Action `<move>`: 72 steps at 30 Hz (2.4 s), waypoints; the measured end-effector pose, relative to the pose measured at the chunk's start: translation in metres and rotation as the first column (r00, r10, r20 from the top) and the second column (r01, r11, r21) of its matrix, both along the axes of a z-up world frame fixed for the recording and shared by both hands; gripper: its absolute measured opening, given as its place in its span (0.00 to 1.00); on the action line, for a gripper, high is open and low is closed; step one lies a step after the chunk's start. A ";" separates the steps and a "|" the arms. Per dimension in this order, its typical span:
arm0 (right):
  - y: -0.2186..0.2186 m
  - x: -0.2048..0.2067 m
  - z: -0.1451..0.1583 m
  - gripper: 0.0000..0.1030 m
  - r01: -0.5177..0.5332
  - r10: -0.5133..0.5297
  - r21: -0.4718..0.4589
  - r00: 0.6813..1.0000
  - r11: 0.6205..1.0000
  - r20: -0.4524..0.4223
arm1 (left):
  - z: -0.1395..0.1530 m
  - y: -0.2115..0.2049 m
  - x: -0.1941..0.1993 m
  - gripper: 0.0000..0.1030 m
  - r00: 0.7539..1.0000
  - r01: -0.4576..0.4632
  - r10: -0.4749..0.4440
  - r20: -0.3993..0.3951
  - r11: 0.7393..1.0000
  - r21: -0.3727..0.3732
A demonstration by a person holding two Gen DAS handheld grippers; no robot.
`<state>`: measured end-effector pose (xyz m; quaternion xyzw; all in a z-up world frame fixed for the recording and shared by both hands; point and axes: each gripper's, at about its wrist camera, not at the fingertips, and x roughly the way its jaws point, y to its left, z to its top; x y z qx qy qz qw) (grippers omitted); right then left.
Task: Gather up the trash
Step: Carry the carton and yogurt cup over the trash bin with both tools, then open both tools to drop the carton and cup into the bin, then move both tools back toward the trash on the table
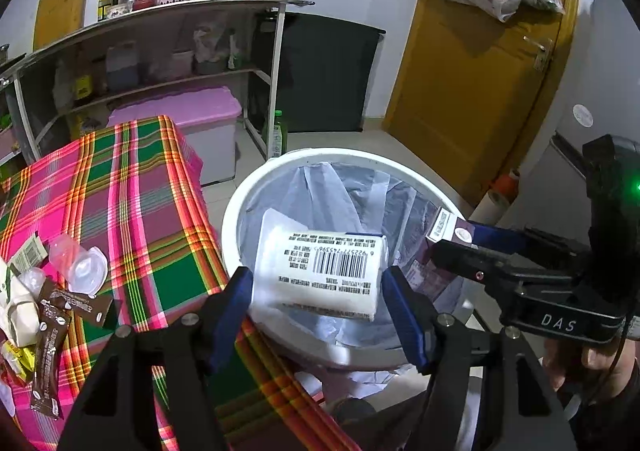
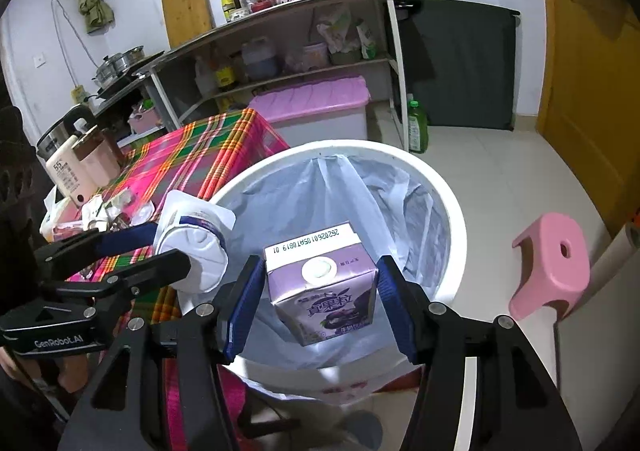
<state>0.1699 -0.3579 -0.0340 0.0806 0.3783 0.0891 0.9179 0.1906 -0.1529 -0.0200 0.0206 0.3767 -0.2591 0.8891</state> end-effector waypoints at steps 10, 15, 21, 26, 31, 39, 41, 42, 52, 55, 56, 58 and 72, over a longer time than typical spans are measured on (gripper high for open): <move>-0.001 -0.006 0.004 0.58 0.023 -0.024 0.014 0.999 1.000 0.029 | 0.003 0.006 -0.003 0.67 1.000 -0.020 0.021 0.013 1.000 -0.010; 0.001 -0.012 0.010 0.58 0.026 -0.027 0.009 0.999 1.000 0.046 | 0.007 0.009 -0.008 0.72 0.999 -0.021 0.022 0.030 0.999 -0.025; 0.007 -0.022 0.017 0.58 0.017 -0.017 0.006 0.998 1.000 0.062 | 0.010 0.015 -0.013 0.72 0.999 -0.037 0.039 0.031 0.999 -0.037; 0.017 -0.034 0.026 0.58 0.001 -0.001 -0.001 0.997 1.000 0.081 | 0.011 0.028 -0.023 0.72 0.996 -0.085 0.085 0.019 0.996 -0.042; 0.031 -0.047 0.034 0.58 -0.030 0.031 -0.010 0.995 1.000 0.095 | 0.016 0.048 -0.038 0.72 0.988 -0.151 0.152 0.025 0.988 -0.042; 0.063 -0.063 0.042 0.58 -0.100 0.102 -0.025 0.989 0.995 0.103 | 0.025 0.078 -0.064 0.72 0.971 -0.229 0.231 0.054 0.972 -0.048; 0.071 -0.067 0.044 0.58 -0.119 0.122 -0.028 0.987 0.992 0.103 | 0.026 0.086 -0.071 0.72 0.966 -0.249 0.251 0.062 0.967 -0.047; 0.076 -0.068 0.044 0.58 -0.130 0.132 -0.029 0.986 0.991 0.103 | 0.026 0.090 -0.074 0.72 0.964 -0.255 0.258 0.065 0.966 -0.048; 0.113 -0.078 0.041 0.58 -0.210 0.212 -0.028 0.974 0.977 0.086 | 0.016 0.125 -0.094 0.72 0.944 -0.320 0.323 0.064 0.946 -0.048; 0.125 -0.078 0.038 0.58 -0.235 0.236 -0.025 0.969 0.972 0.076 | 0.012 0.135 -0.098 0.72 0.937 -0.342 0.345 0.063 0.938 -0.046; 0.127 -0.078 0.037 0.58 -0.242 0.244 -0.024 0.967 0.970 0.073 | 0.011 0.139 -0.099 0.72 0.934 -0.350 0.353 0.064 0.936 -0.045; 0.135 -0.076 0.035 0.58 -0.258 0.259 -0.025 0.964 0.966 0.066 | 0.009 0.147 -0.101 0.72 0.928 -0.366 0.368 0.061 0.930 -0.045; 0.181 -0.046 0.022 0.58 -0.345 0.347 -0.054 0.937 0.937 0.037 | -0.002 0.223 -0.100 0.71 0.855 -0.513 0.515 0.061 0.857 -0.042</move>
